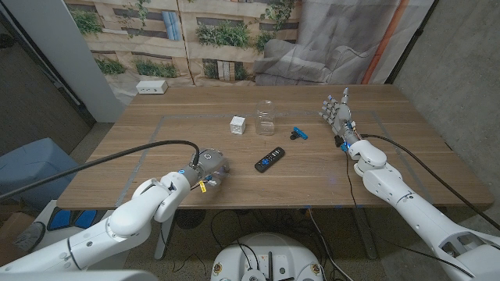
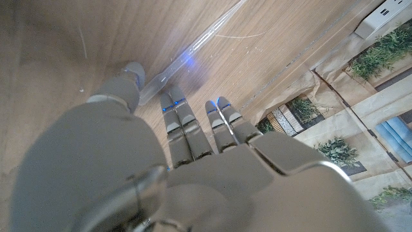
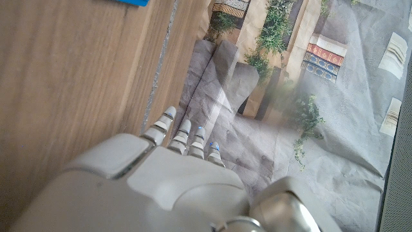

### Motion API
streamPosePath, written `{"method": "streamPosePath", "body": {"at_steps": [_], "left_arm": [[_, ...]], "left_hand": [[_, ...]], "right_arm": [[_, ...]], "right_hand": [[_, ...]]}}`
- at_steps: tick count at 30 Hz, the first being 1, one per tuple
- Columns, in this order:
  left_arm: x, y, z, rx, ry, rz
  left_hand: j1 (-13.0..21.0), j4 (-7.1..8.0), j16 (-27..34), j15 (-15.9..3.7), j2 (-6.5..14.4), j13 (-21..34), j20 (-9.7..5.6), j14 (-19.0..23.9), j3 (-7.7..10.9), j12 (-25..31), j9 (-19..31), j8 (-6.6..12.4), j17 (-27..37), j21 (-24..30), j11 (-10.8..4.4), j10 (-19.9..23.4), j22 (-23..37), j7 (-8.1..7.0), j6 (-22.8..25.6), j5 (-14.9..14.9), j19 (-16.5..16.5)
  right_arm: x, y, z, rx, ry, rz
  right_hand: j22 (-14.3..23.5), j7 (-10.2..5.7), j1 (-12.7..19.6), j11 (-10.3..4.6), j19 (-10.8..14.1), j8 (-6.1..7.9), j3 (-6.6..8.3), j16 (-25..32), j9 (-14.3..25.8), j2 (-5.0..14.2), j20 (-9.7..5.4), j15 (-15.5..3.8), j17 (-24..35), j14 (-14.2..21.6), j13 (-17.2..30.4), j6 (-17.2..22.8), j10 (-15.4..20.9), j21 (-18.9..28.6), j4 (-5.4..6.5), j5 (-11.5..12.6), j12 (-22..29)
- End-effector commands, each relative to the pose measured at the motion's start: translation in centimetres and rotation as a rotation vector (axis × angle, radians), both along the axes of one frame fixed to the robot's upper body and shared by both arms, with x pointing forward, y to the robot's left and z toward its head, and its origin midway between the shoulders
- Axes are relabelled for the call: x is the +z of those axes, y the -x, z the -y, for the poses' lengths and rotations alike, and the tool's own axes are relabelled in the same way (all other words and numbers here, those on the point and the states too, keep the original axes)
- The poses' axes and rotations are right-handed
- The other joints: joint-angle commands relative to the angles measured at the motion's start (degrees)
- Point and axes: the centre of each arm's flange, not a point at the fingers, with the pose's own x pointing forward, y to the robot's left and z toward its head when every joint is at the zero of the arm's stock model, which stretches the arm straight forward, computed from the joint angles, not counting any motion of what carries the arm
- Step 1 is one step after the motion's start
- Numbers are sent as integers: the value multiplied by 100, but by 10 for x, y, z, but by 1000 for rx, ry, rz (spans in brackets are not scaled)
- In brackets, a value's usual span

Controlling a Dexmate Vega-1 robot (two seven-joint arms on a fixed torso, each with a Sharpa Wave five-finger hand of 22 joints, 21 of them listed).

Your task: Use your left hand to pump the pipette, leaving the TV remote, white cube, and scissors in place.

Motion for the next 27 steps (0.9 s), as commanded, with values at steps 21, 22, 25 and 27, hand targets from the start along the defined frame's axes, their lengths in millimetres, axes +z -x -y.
{"method": "streamPosePath", "body": {"at_steps": [21,22,25,27], "left_arm": [[-1,-4,0,-16,15,70],[-1,-4,0,-15,17,72],[-3,-6,-2,-7,14,68],[-3,-7,-3,-4,7,65]], "left_hand": [[335,-3,22,-802,197,12,-95,695,-253,-26,27,102,14,96,-139,1019,34,-139,1232,11,532],[340,-3,22,-799,203,13,-101,707,-255,-26,27,102,15,100,-142,1033,34,-142,1250,11,547],[370,-4,18,-805,231,17,-100,760,-272,-11,30,92,14,101,-127,1158,35,-134,1324,9,585],[386,-8,12,-809,241,17,-94,775,-276,-18,33,102,12,99,-145,1176,35,-108,1386,9,594]], "right_arm": [[0,0,0,0,0,0],[0,0,0,0,0,0],[0,0,0,0,0,0],[0,0,0,0,0,0]], "right_hand": [[31,-54,1,-52,28,40,-38,38,18,329,17,-460,24,-55,33,21,6,23,2,34,22],[31,-54,1,-39,28,38,-38,38,18,330,14,-454,24,-54,33,16,23,23,2,35,30],[31,-56,1,-21,28,39,-38,36,18,330,11,-450,24,-59,31,18,-29,23,2,35,8],[31,-51,1,-39,29,39,-38,35,18,330,11,-451,24,-61,31,18,-4,23,2,35,18]]}}
